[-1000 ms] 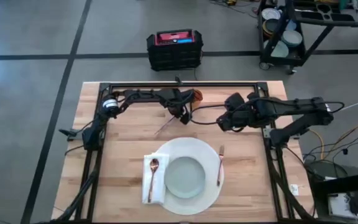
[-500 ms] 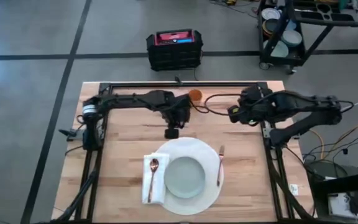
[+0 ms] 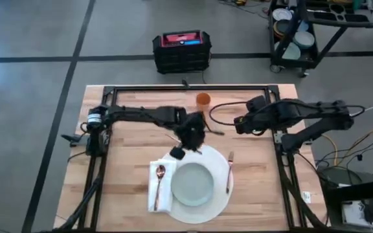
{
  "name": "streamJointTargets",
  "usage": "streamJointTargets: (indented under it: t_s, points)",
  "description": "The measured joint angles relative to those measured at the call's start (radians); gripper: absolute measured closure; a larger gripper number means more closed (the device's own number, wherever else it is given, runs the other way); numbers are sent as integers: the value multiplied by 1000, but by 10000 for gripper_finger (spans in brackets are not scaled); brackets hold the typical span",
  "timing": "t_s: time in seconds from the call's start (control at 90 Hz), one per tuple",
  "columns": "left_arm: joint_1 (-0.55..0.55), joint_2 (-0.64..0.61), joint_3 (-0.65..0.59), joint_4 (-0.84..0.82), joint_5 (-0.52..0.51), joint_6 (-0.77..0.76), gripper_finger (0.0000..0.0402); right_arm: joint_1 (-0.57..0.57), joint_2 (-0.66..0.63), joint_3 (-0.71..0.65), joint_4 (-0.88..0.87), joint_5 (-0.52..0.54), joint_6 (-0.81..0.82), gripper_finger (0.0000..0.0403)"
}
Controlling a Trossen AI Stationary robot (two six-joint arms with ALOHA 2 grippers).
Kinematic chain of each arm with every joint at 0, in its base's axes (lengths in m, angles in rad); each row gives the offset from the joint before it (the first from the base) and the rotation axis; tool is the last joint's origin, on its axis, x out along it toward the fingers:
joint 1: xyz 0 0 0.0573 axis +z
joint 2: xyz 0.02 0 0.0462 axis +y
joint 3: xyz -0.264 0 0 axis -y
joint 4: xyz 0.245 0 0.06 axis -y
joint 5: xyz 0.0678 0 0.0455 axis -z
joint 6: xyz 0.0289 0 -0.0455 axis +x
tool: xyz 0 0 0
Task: Set table place
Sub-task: Put the gold knife on the white mat
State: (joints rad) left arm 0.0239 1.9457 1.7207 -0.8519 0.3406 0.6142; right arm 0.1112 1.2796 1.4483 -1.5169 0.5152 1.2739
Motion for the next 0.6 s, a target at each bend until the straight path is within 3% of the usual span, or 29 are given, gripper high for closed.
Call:
streamJointTargets:
  t_s: [0.289, 0.6]
  points:
    - [-108, 116, 134, -8, 12, 51, 401, 15, 75, 0, -3, -175, -79, 403]
    - [-176, 308, 409, -57, 13, 109, 401, 15, -1, -1, -61, 11, 47, 403]
